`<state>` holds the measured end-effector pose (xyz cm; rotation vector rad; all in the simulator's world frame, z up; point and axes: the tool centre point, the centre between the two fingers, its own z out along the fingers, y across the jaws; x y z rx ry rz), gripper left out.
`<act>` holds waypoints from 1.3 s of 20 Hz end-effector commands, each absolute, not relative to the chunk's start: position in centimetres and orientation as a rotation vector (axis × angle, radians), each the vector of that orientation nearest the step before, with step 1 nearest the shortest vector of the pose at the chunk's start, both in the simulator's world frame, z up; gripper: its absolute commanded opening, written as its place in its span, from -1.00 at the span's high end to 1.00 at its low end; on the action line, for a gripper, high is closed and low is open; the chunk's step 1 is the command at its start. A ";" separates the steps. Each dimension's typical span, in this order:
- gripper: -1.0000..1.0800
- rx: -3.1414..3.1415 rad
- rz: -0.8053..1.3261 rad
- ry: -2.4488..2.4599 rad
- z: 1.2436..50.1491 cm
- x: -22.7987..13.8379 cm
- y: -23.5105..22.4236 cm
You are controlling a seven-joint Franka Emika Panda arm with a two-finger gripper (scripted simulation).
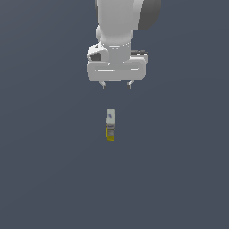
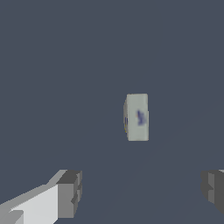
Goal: Pick up the object and move it to a goal position.
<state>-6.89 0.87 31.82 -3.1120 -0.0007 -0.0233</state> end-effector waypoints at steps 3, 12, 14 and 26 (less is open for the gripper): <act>-0.92 -3.110 -0.026 0.003 31.9 -6.8 0.9; -0.92 -3.081 -0.063 0.045 33.3 -6.2 1.5; -0.92 -3.083 -0.060 0.042 33.2 -6.2 1.4; -0.92 -3.109 -0.035 0.002 27.5 -4.4 -0.1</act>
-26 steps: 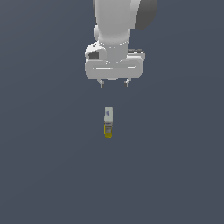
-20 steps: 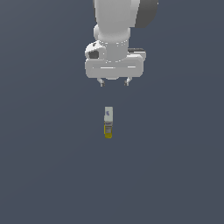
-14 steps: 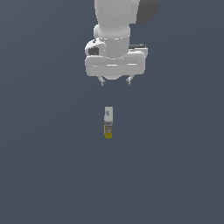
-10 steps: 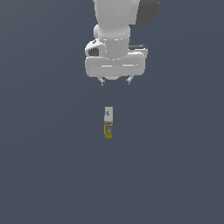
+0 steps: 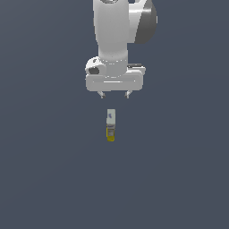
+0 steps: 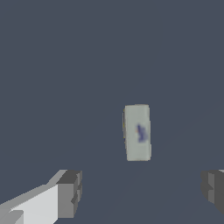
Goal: Pick up the object and move it to a goal position.
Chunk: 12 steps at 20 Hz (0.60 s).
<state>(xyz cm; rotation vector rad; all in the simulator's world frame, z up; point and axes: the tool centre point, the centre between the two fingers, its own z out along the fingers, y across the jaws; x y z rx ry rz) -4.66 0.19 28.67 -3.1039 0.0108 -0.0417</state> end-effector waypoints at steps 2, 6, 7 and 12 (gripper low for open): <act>-0.92 -3.117 -0.027 -0.011 25.7 -4.0 -0.6; -0.92 -3.130 -0.013 -0.035 22.9 -3.4 -1.4; -0.92 -3.132 -0.011 -0.040 22.3 -3.4 -1.5; -0.92 -3.140 -0.001 -0.057 20.5 -3.1 -2.0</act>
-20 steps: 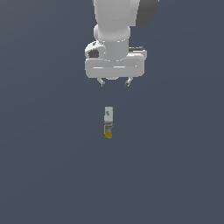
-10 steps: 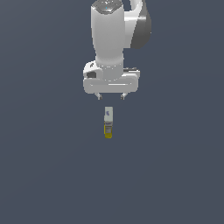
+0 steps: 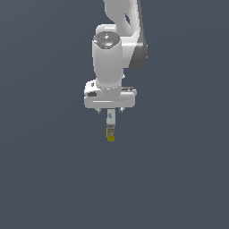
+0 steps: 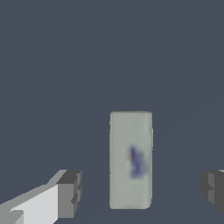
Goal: Pick up the object and move it to a goal position.
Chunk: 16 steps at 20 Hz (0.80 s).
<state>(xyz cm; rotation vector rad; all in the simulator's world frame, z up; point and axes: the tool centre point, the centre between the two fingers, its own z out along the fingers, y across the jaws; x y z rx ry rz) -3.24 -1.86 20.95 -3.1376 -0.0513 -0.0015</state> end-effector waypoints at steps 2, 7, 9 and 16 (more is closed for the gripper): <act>-0.92 -3.141 -0.001 -0.058 20.3 -3.1 -2.1; -0.92 -3.140 0.001 -0.057 20.0 -3.2 -2.0; -0.92 -3.140 0.001 -0.057 19.5 -3.2 -2.0; -0.92 -3.141 0.000 -0.059 16.3 -3.3 -2.1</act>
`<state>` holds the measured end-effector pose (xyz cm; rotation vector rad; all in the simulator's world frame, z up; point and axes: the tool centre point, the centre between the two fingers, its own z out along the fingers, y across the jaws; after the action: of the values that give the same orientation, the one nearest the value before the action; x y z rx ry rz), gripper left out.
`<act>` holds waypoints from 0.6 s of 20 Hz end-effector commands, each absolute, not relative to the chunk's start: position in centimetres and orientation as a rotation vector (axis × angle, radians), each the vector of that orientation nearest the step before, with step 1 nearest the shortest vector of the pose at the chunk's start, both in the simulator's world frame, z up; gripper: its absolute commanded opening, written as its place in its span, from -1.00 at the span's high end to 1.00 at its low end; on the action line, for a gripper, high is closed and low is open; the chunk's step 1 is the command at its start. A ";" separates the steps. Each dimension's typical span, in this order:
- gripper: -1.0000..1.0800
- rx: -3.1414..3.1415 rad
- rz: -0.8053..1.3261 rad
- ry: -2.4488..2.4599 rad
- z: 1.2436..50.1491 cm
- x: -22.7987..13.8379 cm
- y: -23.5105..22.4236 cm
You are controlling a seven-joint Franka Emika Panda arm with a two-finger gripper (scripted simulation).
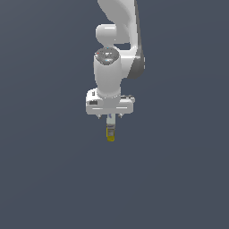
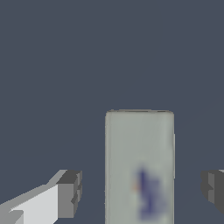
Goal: Pick up the object and move it to a goal position.
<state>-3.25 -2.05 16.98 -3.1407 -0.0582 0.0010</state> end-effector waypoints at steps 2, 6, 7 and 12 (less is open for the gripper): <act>-0.92 -3.141 0.000 -0.059 15.7 -3.2 -2.1; -0.92 -3.141 0.000 -0.059 15.2 -3.1 -2.1; 1.00 -3.141 0.000 -0.059 15.2 -3.1 -2.1; 1.00 -3.141 0.000 -0.059 15.2 -3.1 -2.1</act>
<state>-3.14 -2.08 15.23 -3.1409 -0.0589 0.0002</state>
